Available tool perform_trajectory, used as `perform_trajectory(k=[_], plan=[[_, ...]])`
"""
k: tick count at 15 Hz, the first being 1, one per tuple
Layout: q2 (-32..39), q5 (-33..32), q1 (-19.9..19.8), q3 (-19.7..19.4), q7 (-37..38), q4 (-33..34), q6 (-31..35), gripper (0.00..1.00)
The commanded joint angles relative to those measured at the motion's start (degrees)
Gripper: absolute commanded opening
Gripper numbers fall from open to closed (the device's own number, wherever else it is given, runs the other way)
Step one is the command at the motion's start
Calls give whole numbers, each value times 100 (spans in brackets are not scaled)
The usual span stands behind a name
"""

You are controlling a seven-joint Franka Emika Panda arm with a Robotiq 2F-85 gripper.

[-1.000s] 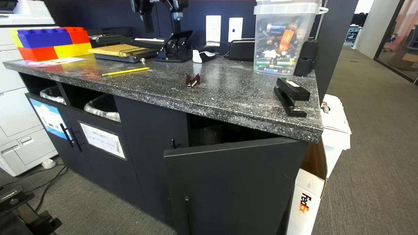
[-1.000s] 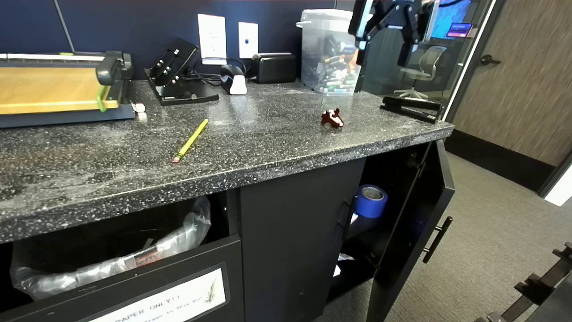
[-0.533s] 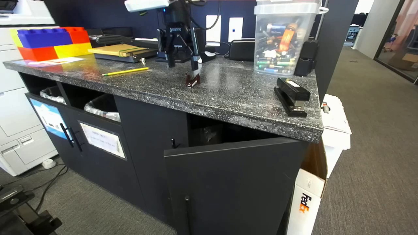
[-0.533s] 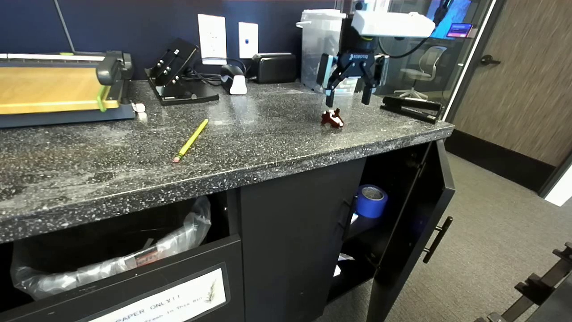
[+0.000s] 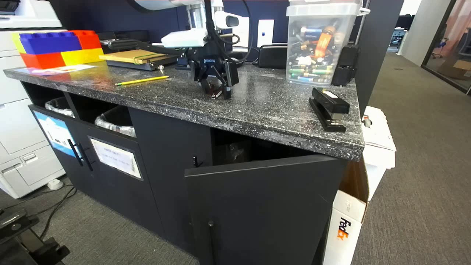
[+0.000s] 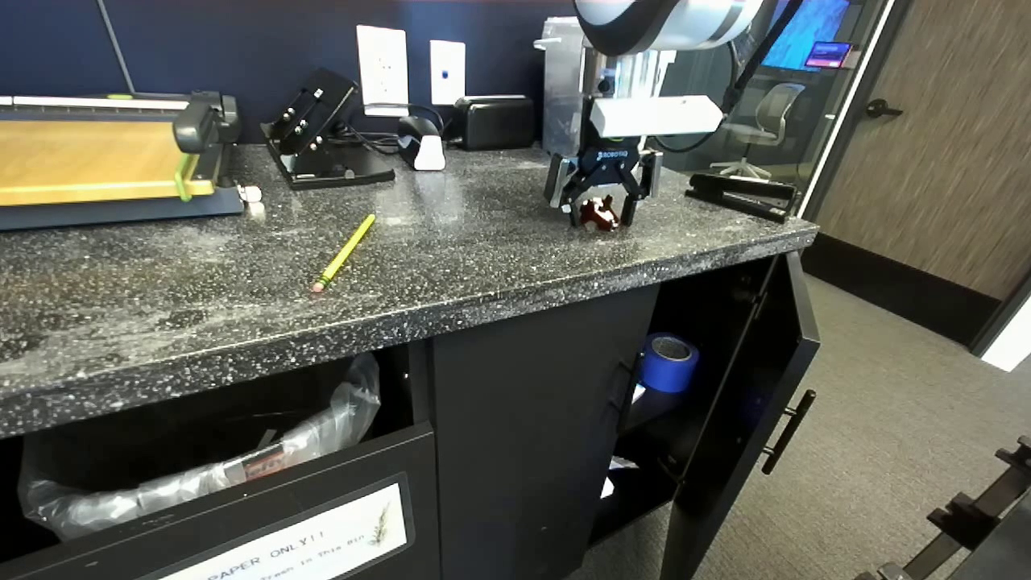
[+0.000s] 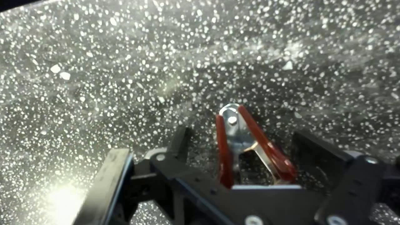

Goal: Move the brown stapler to the left

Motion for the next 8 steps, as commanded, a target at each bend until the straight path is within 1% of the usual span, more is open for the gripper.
perform_trajectory(k=[1,3,4,6,7,8], plan=[[768,60,82,-148,72,1345,-616,53],[1027,15,36,-77,89,1886,-1034,38],[1079,32,25,-64,88,2037,-1226,31],[1051,135,28,-90,58,2110,-1523,17],[1074,156,38,-77,80,2251,-1708,11],[1080,171,57,-62,52,2332,-1913,11]])
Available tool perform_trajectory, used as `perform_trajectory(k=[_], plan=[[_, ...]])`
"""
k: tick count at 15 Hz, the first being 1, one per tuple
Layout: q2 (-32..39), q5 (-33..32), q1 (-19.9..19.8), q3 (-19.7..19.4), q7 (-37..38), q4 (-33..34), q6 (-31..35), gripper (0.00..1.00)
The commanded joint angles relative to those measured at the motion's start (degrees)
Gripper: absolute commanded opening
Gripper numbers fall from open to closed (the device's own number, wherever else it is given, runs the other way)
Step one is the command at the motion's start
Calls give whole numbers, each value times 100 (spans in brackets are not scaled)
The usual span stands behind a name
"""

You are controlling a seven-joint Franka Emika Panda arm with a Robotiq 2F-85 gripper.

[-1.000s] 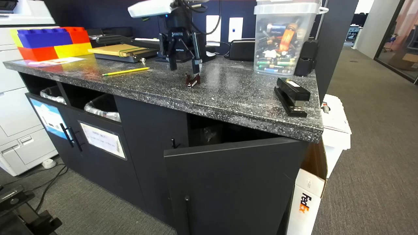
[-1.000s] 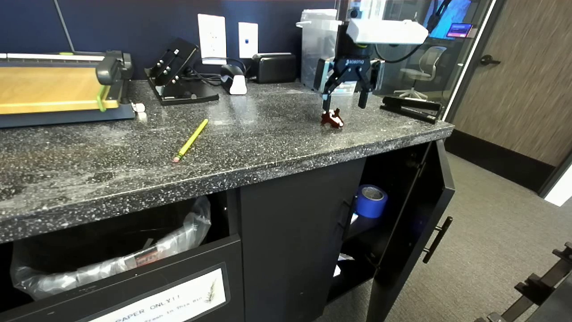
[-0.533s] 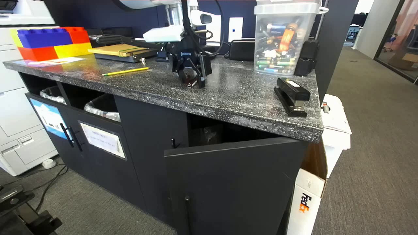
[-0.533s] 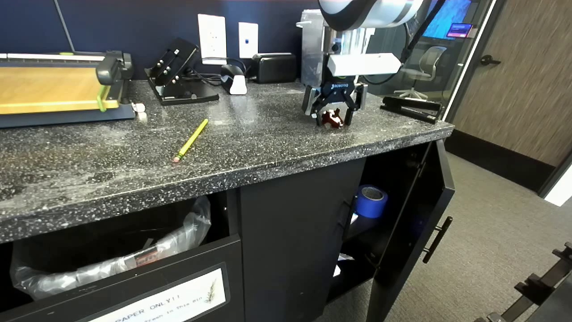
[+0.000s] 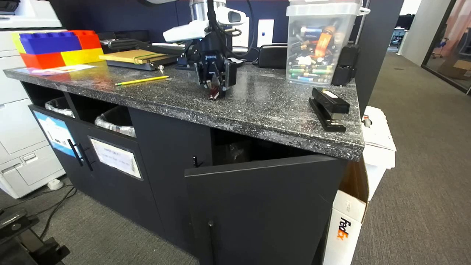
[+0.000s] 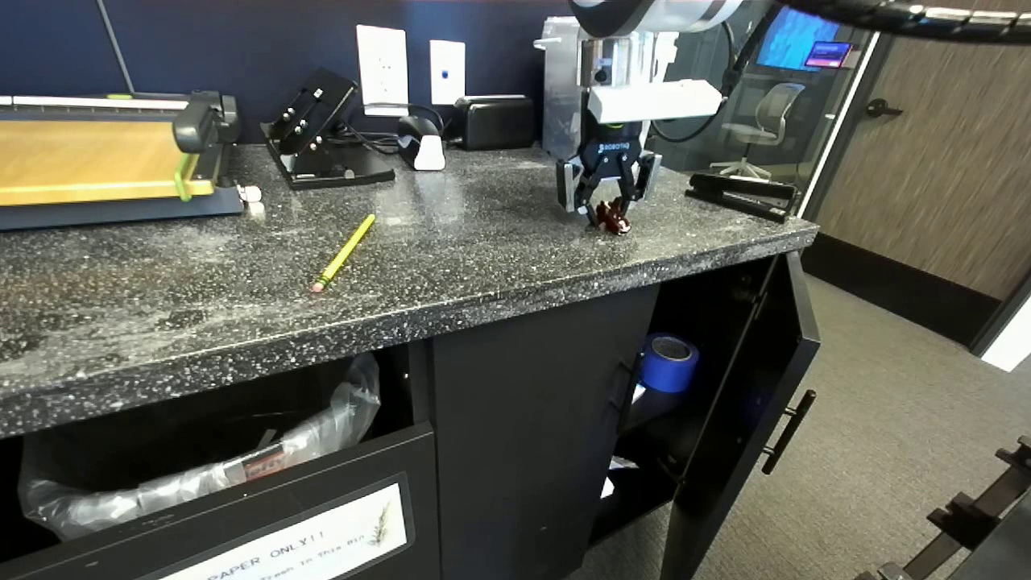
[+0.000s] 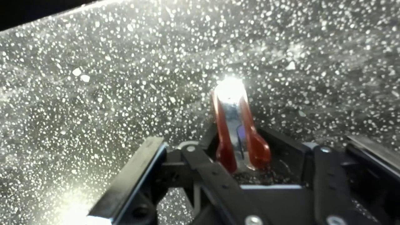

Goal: Move the brown stapler to the left

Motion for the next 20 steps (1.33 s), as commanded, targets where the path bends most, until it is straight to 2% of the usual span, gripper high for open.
perform_trajectory(k=[1,6,7,9,11,15,20], plan=[[123,120,59,70,31,501,-761,11],[-24,244,272,244,258,570,-1261,11],[257,357,344,208,328,1072,-1530,11],[383,519,416,264,561,1236,-1538,11],[127,729,475,347,812,719,-1105,11],[264,1048,622,457,1324,873,-684,11],[367,945,865,338,1889,819,-275,11]])
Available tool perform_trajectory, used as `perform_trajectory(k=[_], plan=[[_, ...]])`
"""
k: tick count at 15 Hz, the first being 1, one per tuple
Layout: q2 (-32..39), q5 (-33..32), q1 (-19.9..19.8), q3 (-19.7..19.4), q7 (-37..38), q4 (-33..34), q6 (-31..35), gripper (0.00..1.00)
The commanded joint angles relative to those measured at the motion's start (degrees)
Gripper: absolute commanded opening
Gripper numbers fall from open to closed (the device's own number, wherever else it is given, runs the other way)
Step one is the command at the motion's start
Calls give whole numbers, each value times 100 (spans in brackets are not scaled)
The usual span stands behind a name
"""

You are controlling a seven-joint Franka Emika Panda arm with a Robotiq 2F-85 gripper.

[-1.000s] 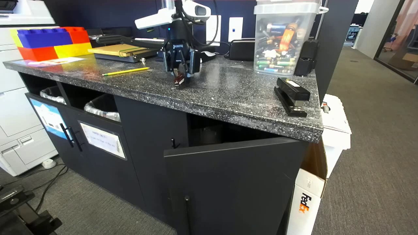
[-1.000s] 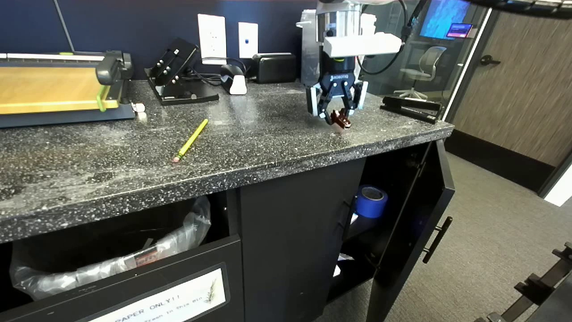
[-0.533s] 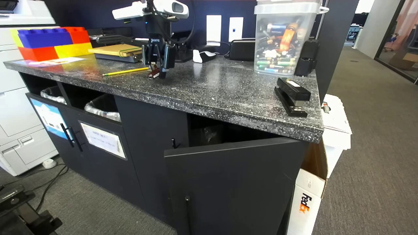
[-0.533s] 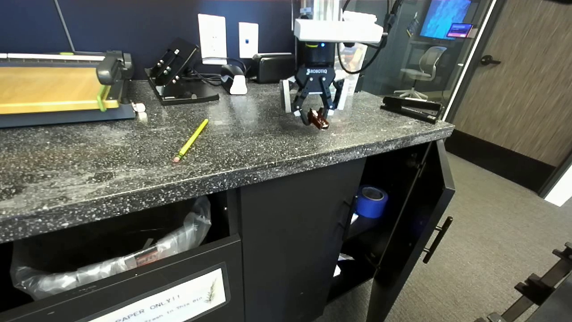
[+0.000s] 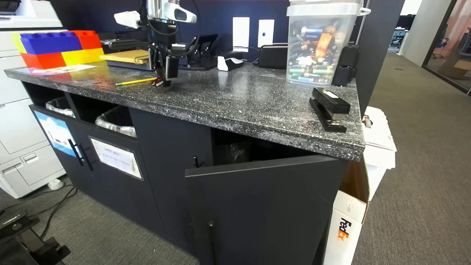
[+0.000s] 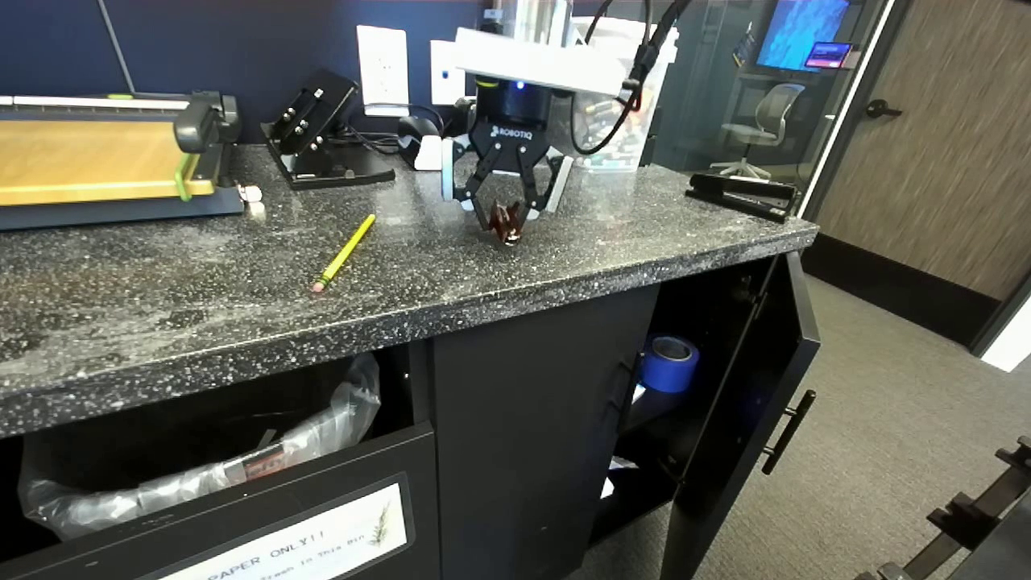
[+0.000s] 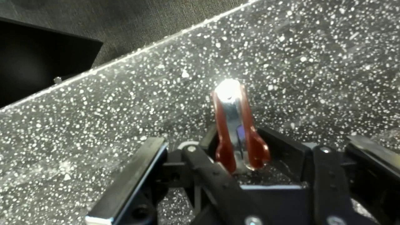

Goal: Move the brown stapler to the left

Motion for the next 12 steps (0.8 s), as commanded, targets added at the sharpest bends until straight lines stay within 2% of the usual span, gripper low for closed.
perform_trajectory(k=[1,5,6,7,9,12], plan=[[158,-28,148,-79,428,108,232,11],[212,-89,220,-144,687,31,326,11],[208,-99,220,-165,756,30,318,15],[195,-111,212,-179,798,19,278,61],[152,-90,183,-153,820,8,182,68],[28,-54,173,-97,709,1,47,89]])
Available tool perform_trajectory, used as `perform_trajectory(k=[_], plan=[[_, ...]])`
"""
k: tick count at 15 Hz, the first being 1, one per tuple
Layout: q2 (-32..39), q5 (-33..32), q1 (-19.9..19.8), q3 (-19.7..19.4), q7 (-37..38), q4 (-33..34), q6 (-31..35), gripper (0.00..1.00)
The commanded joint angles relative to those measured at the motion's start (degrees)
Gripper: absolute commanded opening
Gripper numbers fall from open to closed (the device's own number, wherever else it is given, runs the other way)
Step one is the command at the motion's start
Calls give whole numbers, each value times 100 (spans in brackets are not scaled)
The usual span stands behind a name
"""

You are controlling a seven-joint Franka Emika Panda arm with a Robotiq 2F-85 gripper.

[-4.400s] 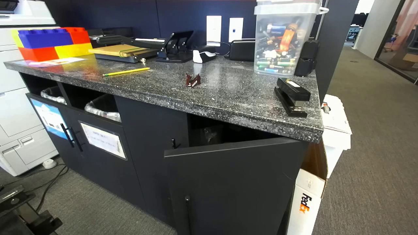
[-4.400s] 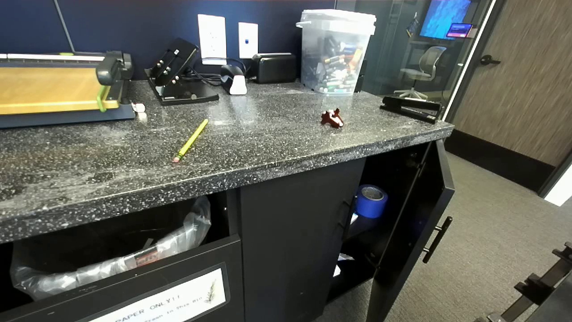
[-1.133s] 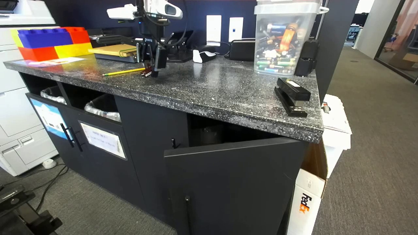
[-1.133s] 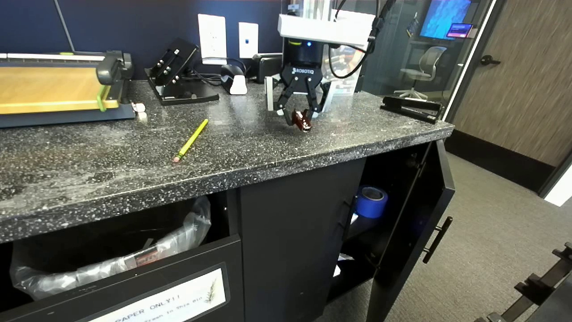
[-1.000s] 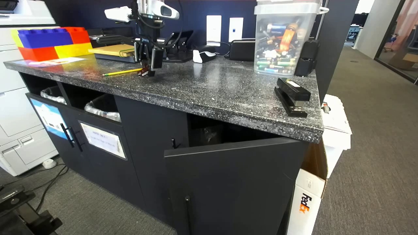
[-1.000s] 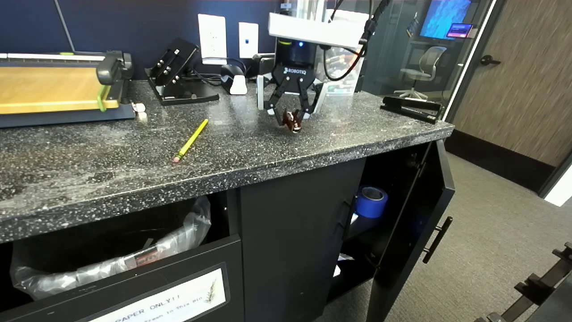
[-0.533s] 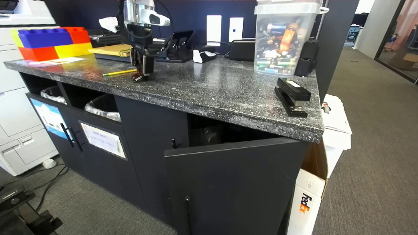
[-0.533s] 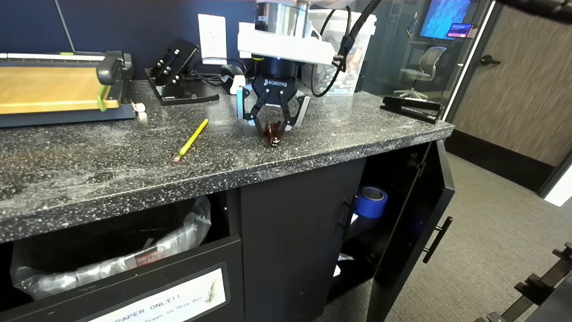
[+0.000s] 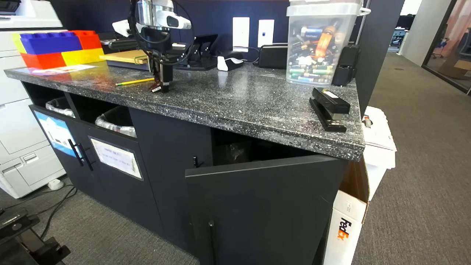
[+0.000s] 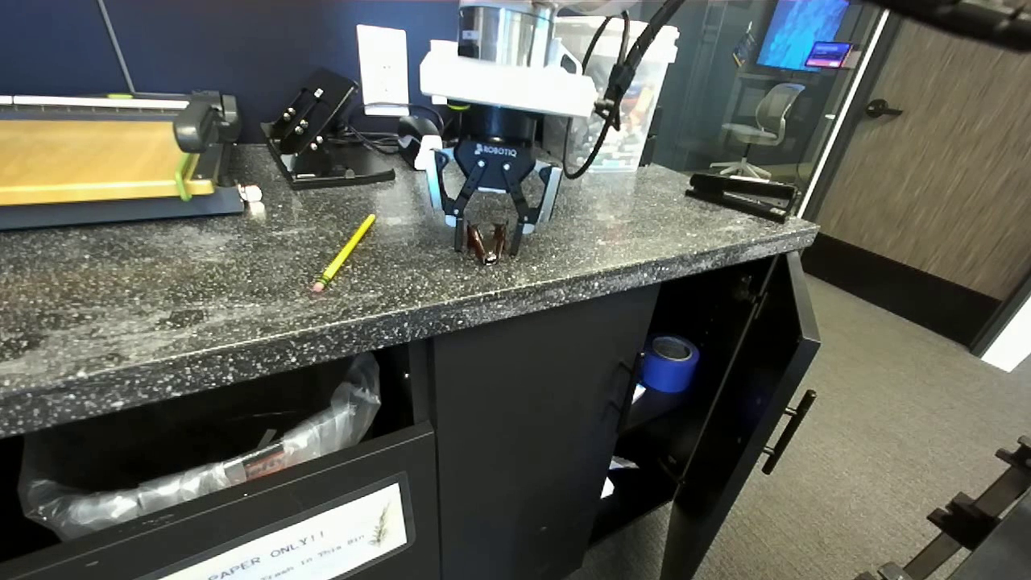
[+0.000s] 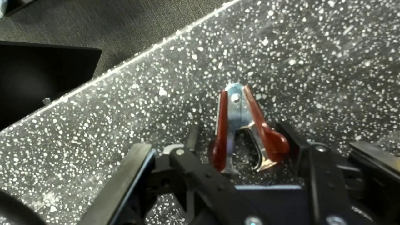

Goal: Move the brown stapler to the left

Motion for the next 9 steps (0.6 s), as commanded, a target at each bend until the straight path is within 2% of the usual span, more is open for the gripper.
perform_trajectory(k=[1,3,4,5,9], plan=[[-166,-23,19,17,-27,-2,-189,97],[-378,-7,29,55,-145,-65,-311,100],[-165,-10,1,24,-66,-77,-37,93],[-235,-9,6,29,-90,-77,-86,99],[-344,-9,15,32,-103,-65,-205,100]])
